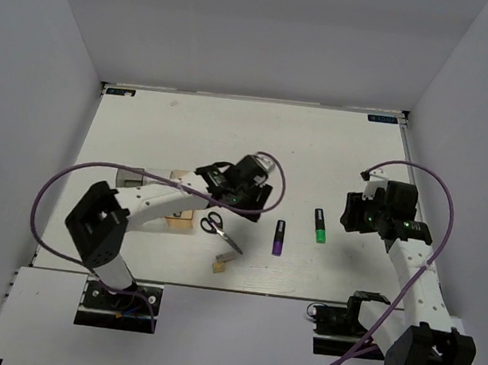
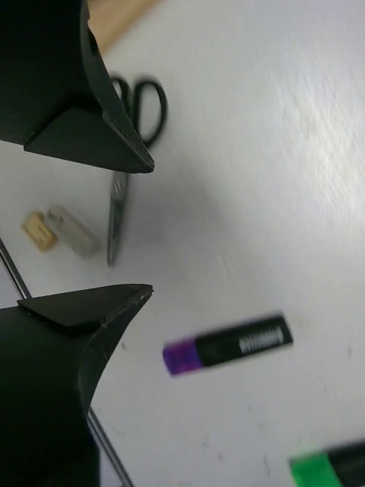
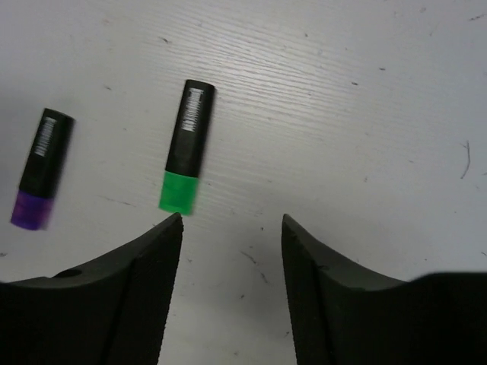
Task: Sort the stationery into containers
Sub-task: Grab a piece of stationery with the left arm
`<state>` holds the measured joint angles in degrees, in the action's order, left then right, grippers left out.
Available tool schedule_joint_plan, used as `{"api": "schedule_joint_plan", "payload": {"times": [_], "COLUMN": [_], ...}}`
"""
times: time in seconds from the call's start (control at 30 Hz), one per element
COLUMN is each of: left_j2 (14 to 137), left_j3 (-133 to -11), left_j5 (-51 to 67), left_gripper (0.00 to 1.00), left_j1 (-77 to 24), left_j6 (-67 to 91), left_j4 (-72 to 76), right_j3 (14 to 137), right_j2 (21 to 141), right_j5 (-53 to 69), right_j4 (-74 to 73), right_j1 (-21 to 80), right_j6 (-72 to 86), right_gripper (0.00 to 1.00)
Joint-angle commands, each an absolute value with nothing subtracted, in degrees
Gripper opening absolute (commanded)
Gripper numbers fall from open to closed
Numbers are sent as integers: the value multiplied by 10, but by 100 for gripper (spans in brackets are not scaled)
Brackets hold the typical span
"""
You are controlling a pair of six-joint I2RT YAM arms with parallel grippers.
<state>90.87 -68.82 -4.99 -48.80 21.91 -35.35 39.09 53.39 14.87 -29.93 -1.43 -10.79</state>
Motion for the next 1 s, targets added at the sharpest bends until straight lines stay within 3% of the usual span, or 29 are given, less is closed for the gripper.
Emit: {"api": "schedule_joint_plan", "payload": {"times": [0.0,0.6,0.87,0.97], "left_j2": [954,1148,1169,1176], "left_j3": [-722,-833,-818,-817], "left_j5": [-53,-114,-162,-177], "left_gripper": [71,72,64,54], "left_j1": [-532,-620,-635,-644], "left_j6": [279,380,394,396], "left_j4": [-315,-277,-294,-318], "right_j3": [423,419,420,420], "right_j2": [554,533,525,523], "right_j5": [84,93,96,97], "right_j4": [-297,-291,-290,-291], "right_j1": [-14,-15,-15,-15], "right_j6": [-100,-92,-90,-87], "right_gripper": [60,63,64,64]}}
